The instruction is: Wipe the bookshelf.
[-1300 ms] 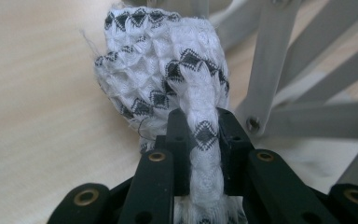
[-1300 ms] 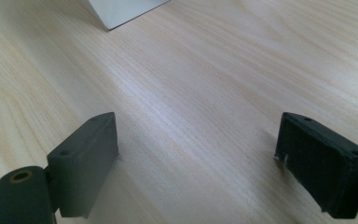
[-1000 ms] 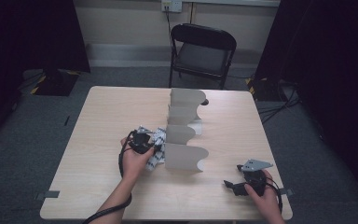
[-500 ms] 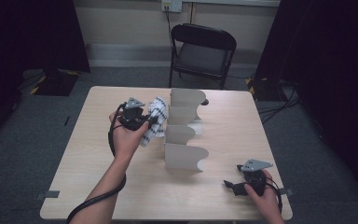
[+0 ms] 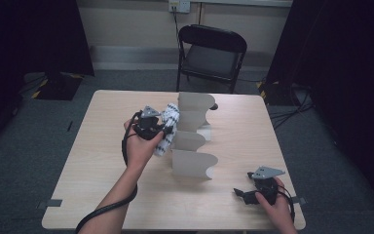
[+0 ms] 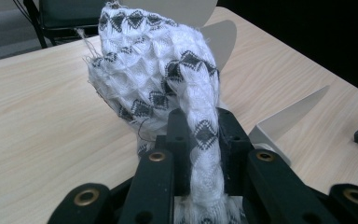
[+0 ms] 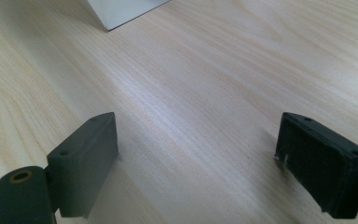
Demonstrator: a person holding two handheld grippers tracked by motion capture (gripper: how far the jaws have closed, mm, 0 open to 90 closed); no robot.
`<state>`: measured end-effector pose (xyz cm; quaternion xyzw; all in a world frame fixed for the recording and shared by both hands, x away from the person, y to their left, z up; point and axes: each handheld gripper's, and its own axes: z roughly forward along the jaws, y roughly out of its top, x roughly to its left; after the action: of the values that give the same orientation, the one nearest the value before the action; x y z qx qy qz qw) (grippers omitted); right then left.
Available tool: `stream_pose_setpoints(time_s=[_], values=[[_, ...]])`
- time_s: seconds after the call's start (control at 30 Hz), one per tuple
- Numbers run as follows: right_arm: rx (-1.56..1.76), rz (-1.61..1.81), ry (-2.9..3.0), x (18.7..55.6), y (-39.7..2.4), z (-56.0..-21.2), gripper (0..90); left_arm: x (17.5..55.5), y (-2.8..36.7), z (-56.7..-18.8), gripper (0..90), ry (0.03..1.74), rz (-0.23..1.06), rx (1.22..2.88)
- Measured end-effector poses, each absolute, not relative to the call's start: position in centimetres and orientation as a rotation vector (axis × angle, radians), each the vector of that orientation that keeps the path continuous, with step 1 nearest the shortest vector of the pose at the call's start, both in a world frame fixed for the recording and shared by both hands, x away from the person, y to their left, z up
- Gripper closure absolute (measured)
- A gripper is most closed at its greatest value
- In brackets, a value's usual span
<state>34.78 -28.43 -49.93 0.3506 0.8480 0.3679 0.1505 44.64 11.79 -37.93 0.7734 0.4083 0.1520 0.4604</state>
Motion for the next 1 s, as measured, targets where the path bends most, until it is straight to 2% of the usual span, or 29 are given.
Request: stream_pose_setpoints(time_s=[0.37,0.63,1.0], values=[[1.007,1.055,2.435,34.8,-28.4,-49.9,12.2,44.6,12.0,-39.0,78.3,1.043,0.373,1.867],[1.007,1.058,2.435,34.8,-28.4,-49.9,12.1,44.4,13.0,-37.3,78.5,1.051,0.429,1.866],[1.008,1.057,2.436,34.8,-28.4,-49.9,12.2,43.7,11.7,-42.9,78.7,1.092,0.320,1.953]])
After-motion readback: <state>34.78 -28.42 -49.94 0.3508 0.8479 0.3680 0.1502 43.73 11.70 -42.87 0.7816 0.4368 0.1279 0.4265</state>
